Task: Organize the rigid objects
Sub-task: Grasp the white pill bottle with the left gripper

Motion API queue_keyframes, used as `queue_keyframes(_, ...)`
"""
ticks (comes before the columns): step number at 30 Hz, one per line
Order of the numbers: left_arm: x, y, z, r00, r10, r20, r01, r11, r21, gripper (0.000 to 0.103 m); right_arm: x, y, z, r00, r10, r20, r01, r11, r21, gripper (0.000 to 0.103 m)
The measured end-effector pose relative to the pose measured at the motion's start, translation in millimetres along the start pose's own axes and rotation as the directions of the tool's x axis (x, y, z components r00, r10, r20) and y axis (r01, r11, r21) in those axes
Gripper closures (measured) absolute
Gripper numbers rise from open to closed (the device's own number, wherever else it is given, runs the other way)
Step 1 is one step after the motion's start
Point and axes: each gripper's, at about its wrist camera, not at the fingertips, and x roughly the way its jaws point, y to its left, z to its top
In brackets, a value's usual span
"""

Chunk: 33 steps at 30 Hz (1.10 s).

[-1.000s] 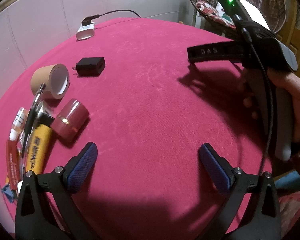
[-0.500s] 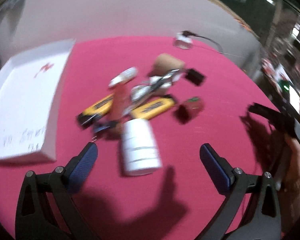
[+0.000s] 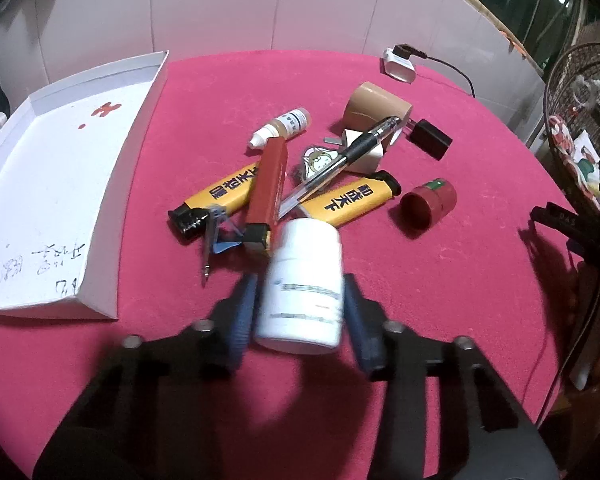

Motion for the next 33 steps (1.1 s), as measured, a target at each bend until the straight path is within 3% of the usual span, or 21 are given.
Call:
queue_keyframes(2,-2,2,-2,1.000,-0.003,0.009,0.003,1.000,-0.001,0.065,-5,4,-4,0.999,0.053,0.008,-0.053,0.998,-0.023,0.000)
queue_keyframes(3,-2,2,-2,1.000,-0.006,0.013,0.006,1.000,-0.004,0.065,-10,6,-7,0.993,0.119,0.016,-0.118,0.992,-0.033,0.000)
queue_keyframes(5,-4,4,-2,1.000,-0.007,0.030,0.007,1.000,-0.013,0.066,-21,14,-14,0.965,0.260,0.029,-0.258,0.964,-0.060,0.000)
queue_keyframes(9,-11,6,-2,0.998,-0.009,0.058,0.010,1.000,-0.024,0.066,-47,50,-29,0.880,0.475,0.018,-0.464,0.868,-0.178,0.000)
queue_keyframes(11,-15,7,-2,0.997,-0.007,0.073,0.009,1.000,-0.021,0.066,-55,65,-34,0.838,0.546,0.000,-0.535,0.821,-0.200,0.000)
queue_keyframes(12,-16,6,-2,0.997,-0.006,0.077,0.008,1.000,-0.019,0.066,-57,72,-36,0.829,0.560,-0.002,-0.548,0.810,-0.210,0.000)
queue_keyframes(18,-12,12,-6,0.997,-0.011,0.071,0.013,1.000,-0.029,0.066,-67,111,-47,0.842,0.539,-0.017,-0.512,0.790,-0.336,0.000)
queue_keyframes(24,-6,16,-6,0.998,-0.018,0.054,0.021,0.999,-0.041,0.066,-64,129,-52,0.827,0.561,-0.032,-0.536,0.772,-0.342,0.000)
queue_keyframes(30,-3,11,-4,0.998,0.007,0.055,-0.006,1.000,-0.018,0.066,-68,128,-54,0.828,0.558,-0.051,-0.536,0.763,-0.361,0.000)
queue_keyframes(33,-5,15,-5,0.997,-0.031,0.065,0.033,0.999,-0.036,0.066,-72,134,-56,0.826,0.562,-0.045,-0.533,0.753,-0.384,0.000)
